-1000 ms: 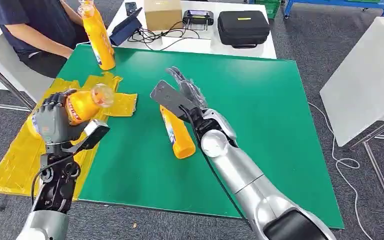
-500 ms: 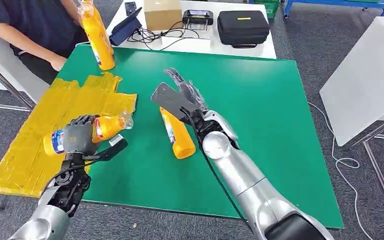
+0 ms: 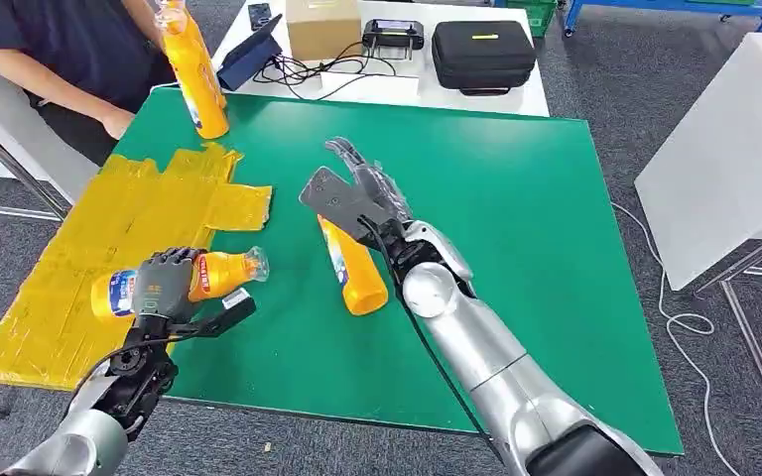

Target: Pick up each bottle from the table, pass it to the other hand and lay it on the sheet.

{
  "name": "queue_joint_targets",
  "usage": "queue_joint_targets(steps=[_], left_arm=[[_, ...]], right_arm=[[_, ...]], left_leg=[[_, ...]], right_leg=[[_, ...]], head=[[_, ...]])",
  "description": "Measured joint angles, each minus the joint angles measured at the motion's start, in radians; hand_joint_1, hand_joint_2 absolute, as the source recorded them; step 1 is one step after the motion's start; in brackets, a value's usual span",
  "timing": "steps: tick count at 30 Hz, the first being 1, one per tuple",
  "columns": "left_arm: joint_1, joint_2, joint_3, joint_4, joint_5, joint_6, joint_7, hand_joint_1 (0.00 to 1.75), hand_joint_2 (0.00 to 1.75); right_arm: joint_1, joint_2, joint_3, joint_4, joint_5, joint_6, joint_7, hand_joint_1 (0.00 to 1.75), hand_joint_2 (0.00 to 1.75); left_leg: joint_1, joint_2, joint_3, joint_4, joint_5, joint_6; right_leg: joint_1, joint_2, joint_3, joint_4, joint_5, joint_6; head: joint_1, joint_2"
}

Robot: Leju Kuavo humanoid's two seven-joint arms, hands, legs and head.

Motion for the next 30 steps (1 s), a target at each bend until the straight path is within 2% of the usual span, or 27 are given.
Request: queue_joint_targets(steps=[6,17,21,26,30], left_arm=[[-0.013,0.011,-0.048,0.033,0.043,0.0,0.03,0.0,1.75],[-0.04,0.012,-0.052,0.102,0.043,0.0,0.031,0.0,1.75],[-0.034,0.016,-0.044,0.102,0.056,0.0,0.007,0.0,1.75],[0.04,0.024,0.01,0.012,0.061,0.0,-0.036,0.0,1.75],[0.082,0.018,0.078,-0.058,0.095,0.0,-0.148,0.0,1.75]], right_arm=[[0.0,-0.002,0.003,0.0,-0.001,0.006,0.0,0.0,0.0],[0.013,-0.014,0.006,0.0,0.008,0.023,0.0,0.0,0.0],[0.021,-0.016,0.007,0.001,0.015,0.024,-0.002,0.0,0.0],[0.068,-0.016,0.021,0.001,0.041,0.013,-0.01,0.0,0.0],[0.071,-0.016,0.025,0.0,0.043,-0.002,0.009,0.0,0.0]], left_leg=[[0.0,0.0,0.0,0.0,0.0,0.0],[0.0,-0.001,0.0,0.0,0.0,0.0],[0.0,-0.002,0.0,0.0,0.0,0.0],[0.0,-0.001,0.001,0.0,0.0,0.0],[0.001,-0.001,0.001,0.0,0.0,0.0]], right_leg=[[0.0,0.0,0.0,0.0,0.0,0.0],[0.0,0.0,0.001,0.0,0.0,0.0],[0.0,0.0,0.002,0.0,0.0,0.0],[0.0,0.0,0.001,0.0,0.0,0.0],[0.0,0.0,0.0,0.0,0.0,0.0]], head=[[0.0,0.0],[0.0,0.0],[0.0,0.0],[0.0,0.0],[0.0,0.0]])
